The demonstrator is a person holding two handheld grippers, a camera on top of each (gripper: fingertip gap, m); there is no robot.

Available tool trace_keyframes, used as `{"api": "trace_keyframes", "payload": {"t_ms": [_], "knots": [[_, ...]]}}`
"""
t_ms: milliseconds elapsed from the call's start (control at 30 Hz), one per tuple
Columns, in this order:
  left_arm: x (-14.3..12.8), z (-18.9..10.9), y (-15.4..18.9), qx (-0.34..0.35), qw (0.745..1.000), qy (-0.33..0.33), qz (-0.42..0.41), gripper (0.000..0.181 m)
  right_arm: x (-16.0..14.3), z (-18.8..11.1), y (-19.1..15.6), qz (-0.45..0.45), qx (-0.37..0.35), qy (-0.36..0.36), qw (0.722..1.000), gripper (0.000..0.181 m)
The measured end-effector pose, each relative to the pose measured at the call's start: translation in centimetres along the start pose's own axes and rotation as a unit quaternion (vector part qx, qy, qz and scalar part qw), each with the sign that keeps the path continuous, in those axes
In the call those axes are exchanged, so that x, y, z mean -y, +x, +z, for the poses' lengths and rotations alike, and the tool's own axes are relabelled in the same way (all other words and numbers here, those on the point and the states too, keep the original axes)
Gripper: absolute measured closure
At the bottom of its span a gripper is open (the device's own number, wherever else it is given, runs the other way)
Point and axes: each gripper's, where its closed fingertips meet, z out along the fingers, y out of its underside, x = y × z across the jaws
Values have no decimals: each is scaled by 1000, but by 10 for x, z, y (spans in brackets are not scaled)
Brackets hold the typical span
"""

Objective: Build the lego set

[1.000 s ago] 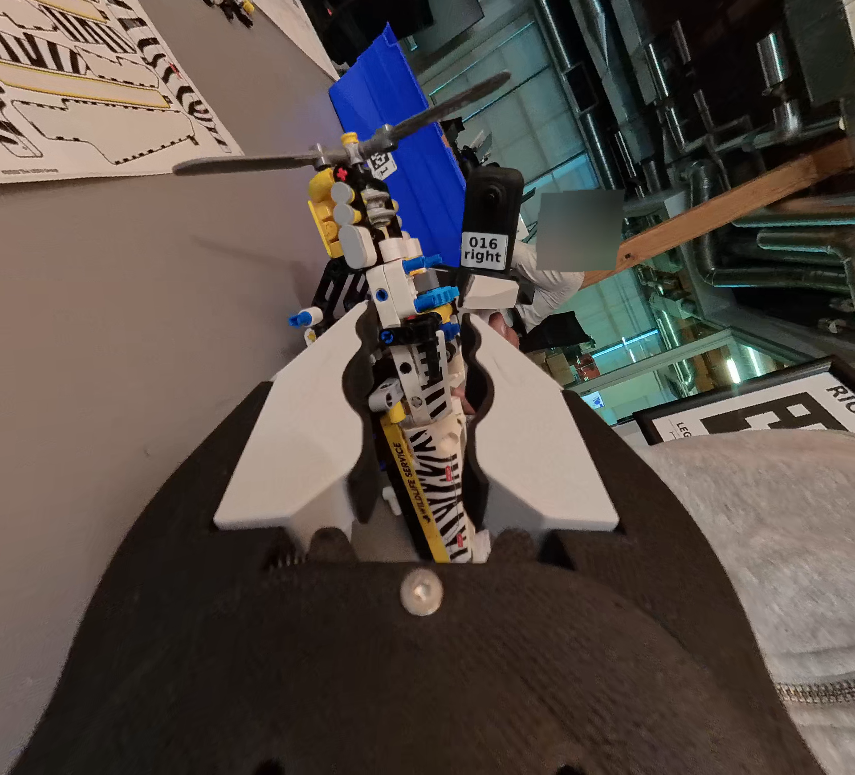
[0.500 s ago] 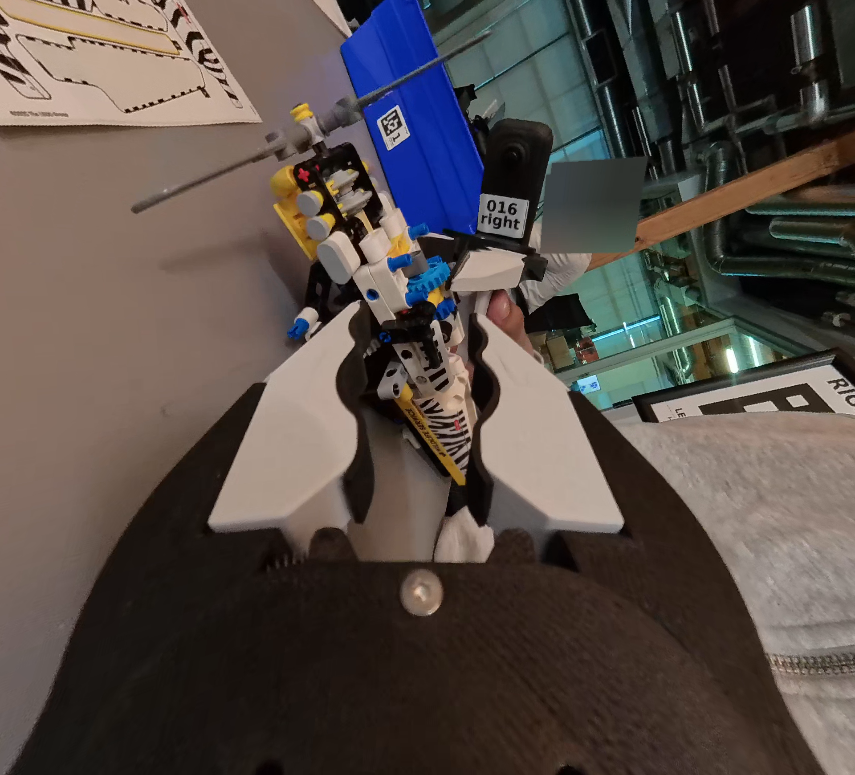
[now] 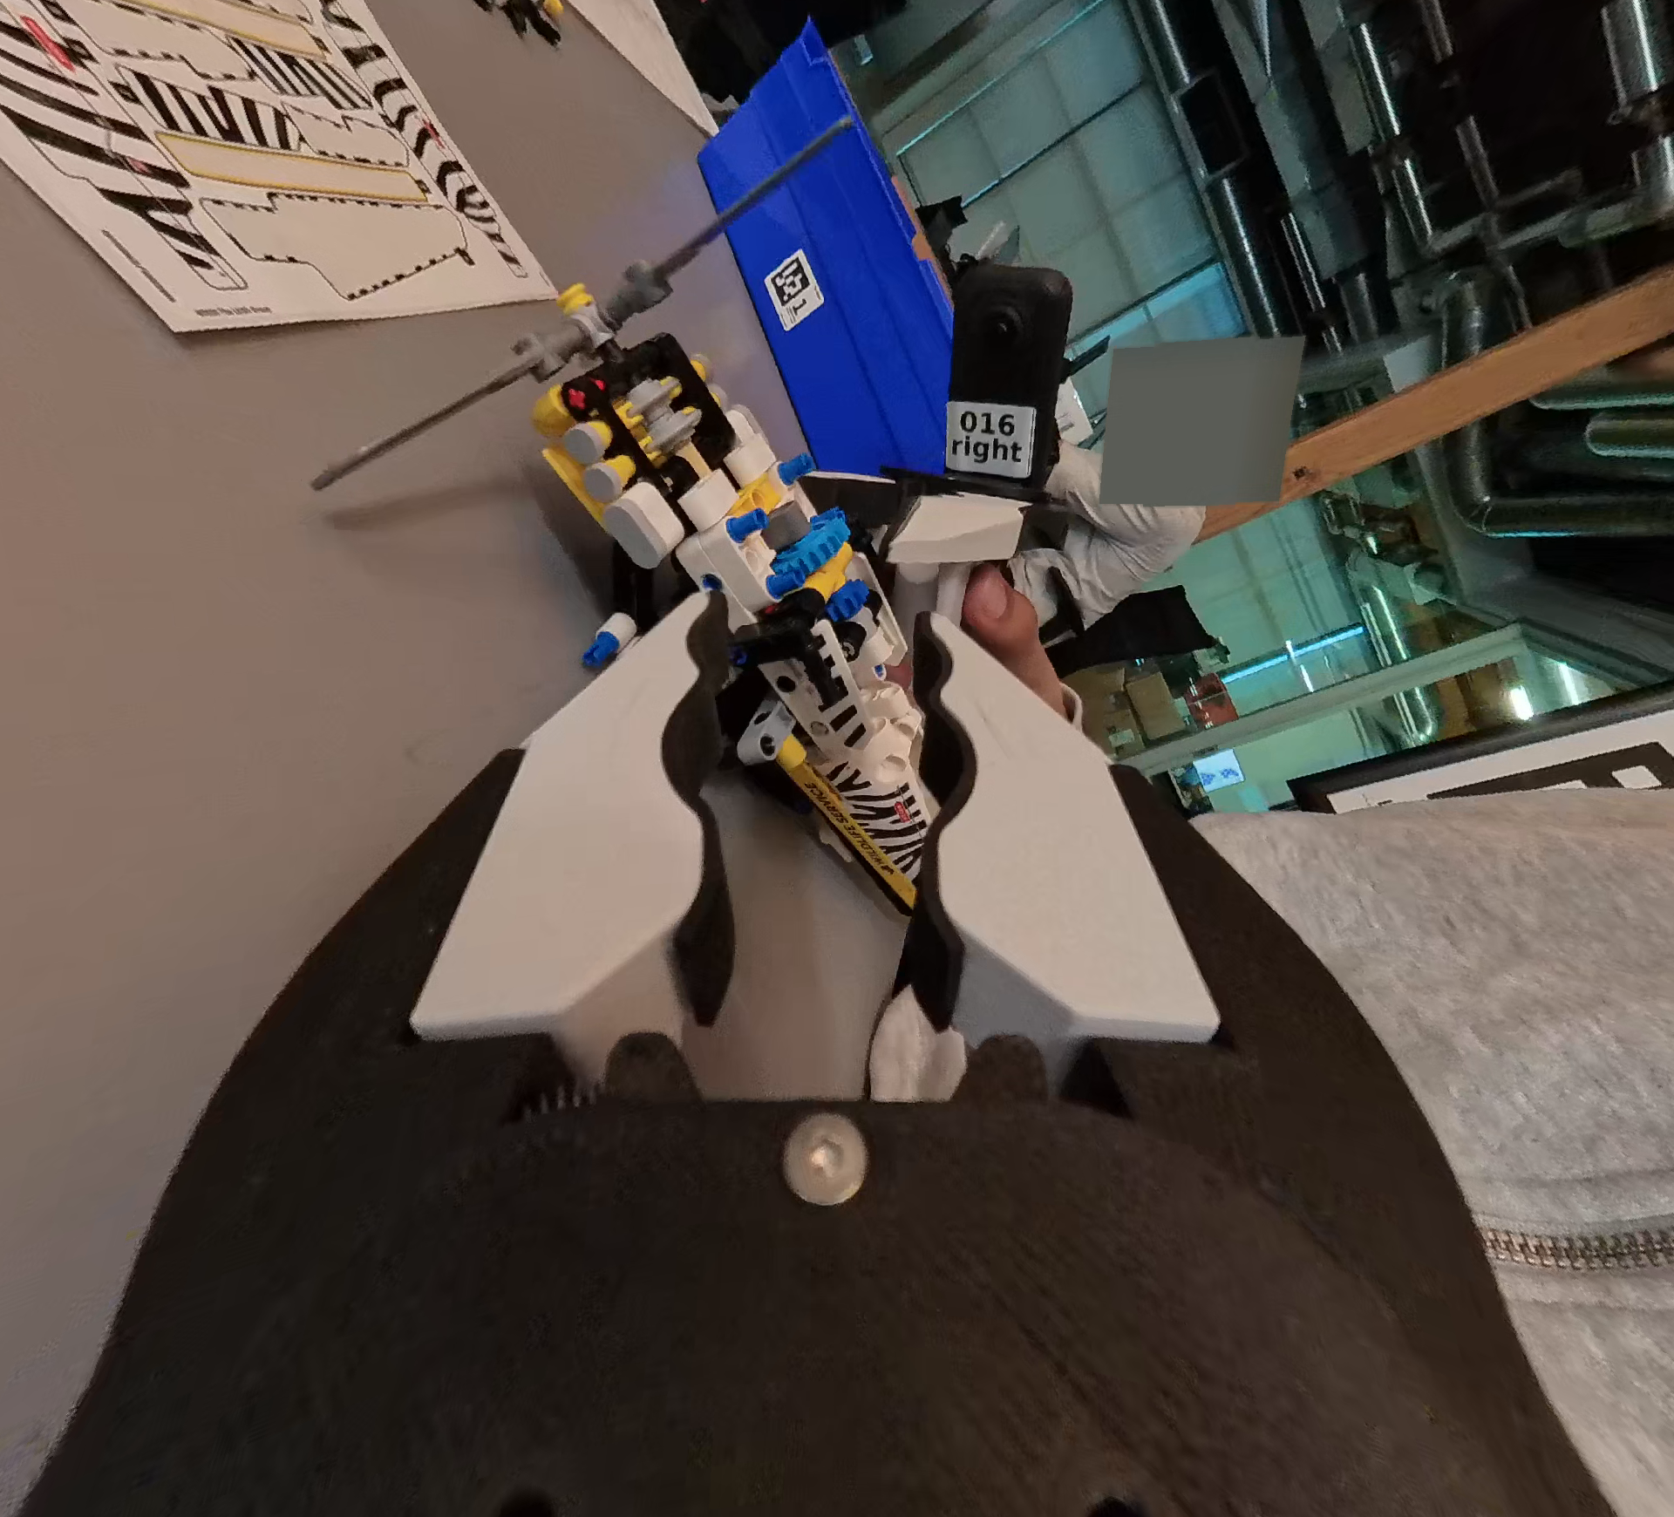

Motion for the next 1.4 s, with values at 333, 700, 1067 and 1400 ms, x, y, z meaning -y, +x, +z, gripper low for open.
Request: {"api": "trace_keyframes", "payload": {"t_ms": [333, 700, 1067, 1400], "knots": [[-12, 2, 11, -21, 1000, -14, 16, 143, -3, -15, 9, -4, -53, 20, 998, 132], [-27, 6, 26, -32, 998, -28, 44, 148, 4, -44, 8, -30, -71, 64, 995, 138], [-12, -14, 65, -81, 972, 85, 201, 142, 55, -108, -21, -260, -152, 276, 913, 159], [-53, 6, 92, -1, 954, 28, 298, 155, 42, -83, -5, -400, -331, 176, 837, 162]]}}
